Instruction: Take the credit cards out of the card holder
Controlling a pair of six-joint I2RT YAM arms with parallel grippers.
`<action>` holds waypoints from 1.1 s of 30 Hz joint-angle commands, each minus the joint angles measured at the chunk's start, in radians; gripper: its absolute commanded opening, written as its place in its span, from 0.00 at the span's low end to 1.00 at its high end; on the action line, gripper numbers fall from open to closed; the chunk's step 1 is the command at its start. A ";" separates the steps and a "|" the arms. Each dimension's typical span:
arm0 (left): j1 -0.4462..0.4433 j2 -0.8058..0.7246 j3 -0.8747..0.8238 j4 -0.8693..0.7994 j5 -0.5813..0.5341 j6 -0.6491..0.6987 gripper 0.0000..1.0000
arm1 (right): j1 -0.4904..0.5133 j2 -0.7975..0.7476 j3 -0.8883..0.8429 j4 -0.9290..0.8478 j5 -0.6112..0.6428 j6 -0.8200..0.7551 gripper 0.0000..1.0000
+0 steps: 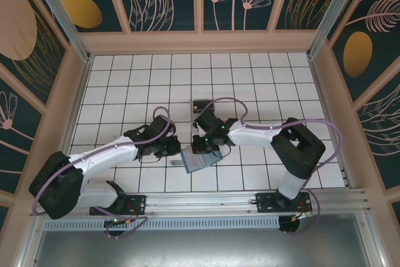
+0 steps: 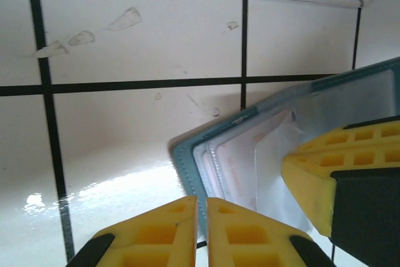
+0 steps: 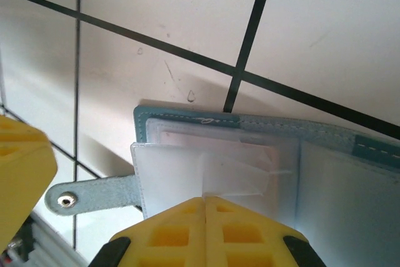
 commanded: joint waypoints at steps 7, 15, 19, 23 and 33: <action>-0.032 0.102 0.043 0.034 0.073 -0.012 0.13 | -0.074 -0.084 -0.211 0.413 -0.282 0.085 0.00; -0.064 0.185 0.072 0.081 0.094 -0.030 0.13 | -0.099 -0.092 -0.277 0.519 -0.331 0.136 0.00; -0.080 0.210 0.101 0.094 0.106 -0.031 0.13 | -0.105 -0.103 -0.270 0.489 -0.322 0.129 0.11; -0.096 0.239 0.129 0.103 0.114 -0.032 0.13 | -0.129 -0.180 -0.234 0.310 -0.218 0.086 0.30; -0.152 0.397 0.282 0.104 0.127 -0.001 0.13 | -0.288 -0.434 -0.194 -0.072 0.139 0.058 0.34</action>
